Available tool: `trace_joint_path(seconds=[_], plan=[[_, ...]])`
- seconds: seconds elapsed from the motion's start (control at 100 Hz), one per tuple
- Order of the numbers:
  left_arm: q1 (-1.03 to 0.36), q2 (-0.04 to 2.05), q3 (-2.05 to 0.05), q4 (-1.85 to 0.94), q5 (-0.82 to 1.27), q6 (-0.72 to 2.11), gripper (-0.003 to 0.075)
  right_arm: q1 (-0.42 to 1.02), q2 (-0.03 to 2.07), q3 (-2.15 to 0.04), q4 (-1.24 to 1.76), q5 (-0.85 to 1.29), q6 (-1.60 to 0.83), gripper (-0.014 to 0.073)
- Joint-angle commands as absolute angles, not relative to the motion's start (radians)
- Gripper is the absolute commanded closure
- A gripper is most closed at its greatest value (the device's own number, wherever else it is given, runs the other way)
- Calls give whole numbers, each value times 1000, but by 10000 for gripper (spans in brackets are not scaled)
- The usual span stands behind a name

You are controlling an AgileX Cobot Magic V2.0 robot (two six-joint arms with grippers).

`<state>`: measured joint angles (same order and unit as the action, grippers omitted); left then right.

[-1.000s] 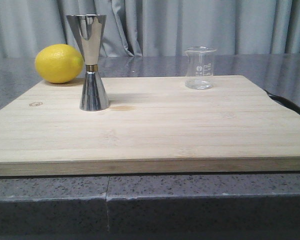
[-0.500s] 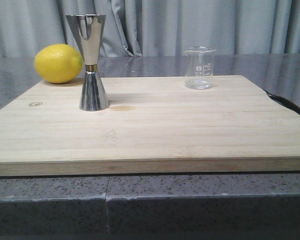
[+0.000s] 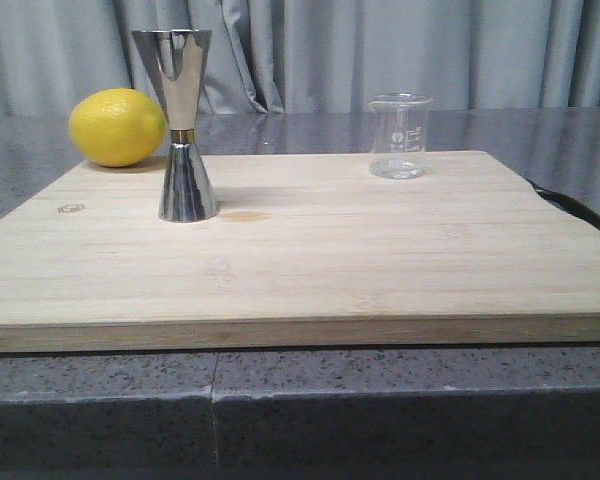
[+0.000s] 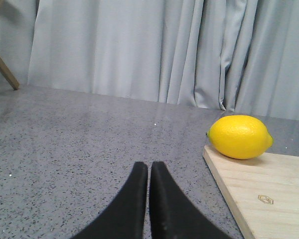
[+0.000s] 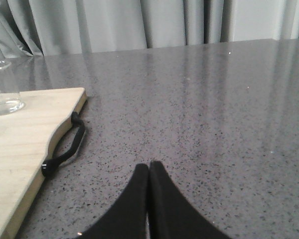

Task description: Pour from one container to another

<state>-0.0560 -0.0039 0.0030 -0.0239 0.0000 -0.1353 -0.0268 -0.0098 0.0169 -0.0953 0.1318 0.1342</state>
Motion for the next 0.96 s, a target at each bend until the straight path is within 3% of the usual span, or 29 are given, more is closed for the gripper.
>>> trace_joint_path(seconds=[0.0, 0.95], plan=[[-64, -32, 42, -30, -78, -142, 739, -32, -28, 47, -95, 6, 126, 666], [-64, -32, 42, -30, -78, -142, 739, -32, -28, 45, -95, 51, 126, 666]])
